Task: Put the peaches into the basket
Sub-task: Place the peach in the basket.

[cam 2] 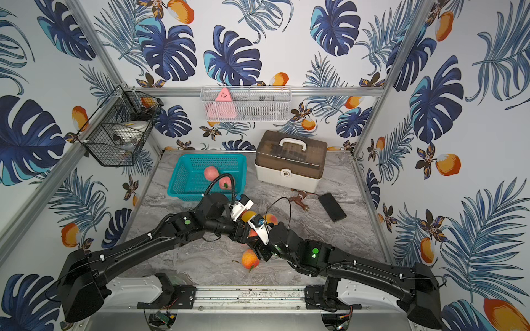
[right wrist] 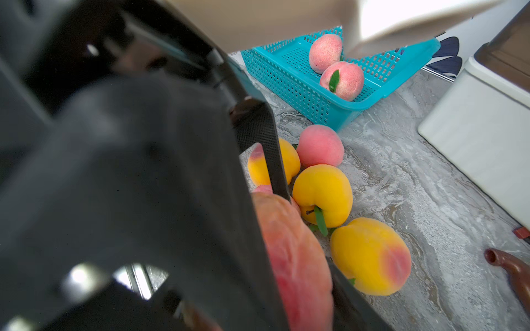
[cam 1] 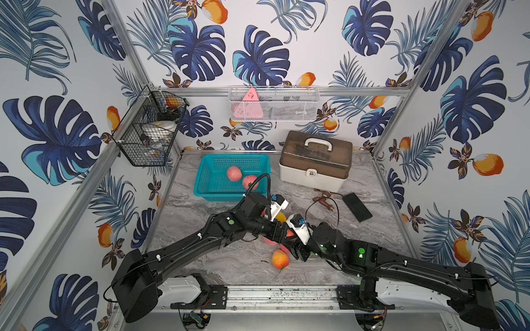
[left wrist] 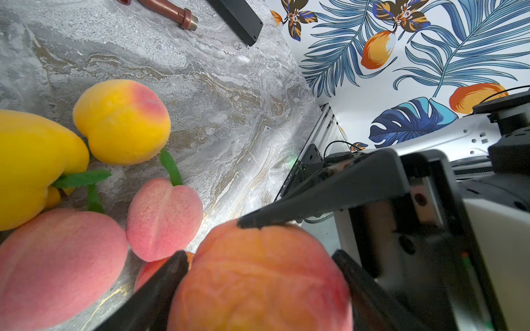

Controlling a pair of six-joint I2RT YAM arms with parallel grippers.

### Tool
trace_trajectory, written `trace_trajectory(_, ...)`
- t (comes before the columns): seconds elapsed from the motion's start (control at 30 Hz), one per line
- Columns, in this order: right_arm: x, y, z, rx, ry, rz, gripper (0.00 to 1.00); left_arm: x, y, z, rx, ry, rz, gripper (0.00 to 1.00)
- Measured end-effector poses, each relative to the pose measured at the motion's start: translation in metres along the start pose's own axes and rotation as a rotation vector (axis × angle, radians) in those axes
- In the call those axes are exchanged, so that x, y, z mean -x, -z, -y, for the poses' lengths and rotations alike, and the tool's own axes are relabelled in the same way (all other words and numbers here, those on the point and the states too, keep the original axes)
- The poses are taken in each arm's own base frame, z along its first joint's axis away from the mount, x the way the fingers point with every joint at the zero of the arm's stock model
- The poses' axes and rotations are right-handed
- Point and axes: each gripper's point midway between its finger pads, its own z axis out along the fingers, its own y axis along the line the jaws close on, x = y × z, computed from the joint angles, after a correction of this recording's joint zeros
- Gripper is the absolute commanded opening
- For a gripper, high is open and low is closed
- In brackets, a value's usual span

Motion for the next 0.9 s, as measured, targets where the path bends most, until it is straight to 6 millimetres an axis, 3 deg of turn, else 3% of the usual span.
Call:
trace_trajectory(0.3, 0.001, 0.000, 0.007, -0.003, -0.016, 0.001, 0.72, 0.005, -0.002, 0.000, 0.000, -0.010, 0.012, 0.59)
trace_trajectory(0.63, 0.006, 0.003, 0.021, -0.051, -0.044, 0.018, 0.95, 0.017, 0.004, -0.003, 0.069, -0.008, 0.043, 0.56)
trace_trajectory(0.9, 0.011, 0.002, 0.033, -0.065, -0.088, 0.019, 1.00, 0.031, 0.012, -0.028, 0.201, -0.001, 0.072, 0.55)
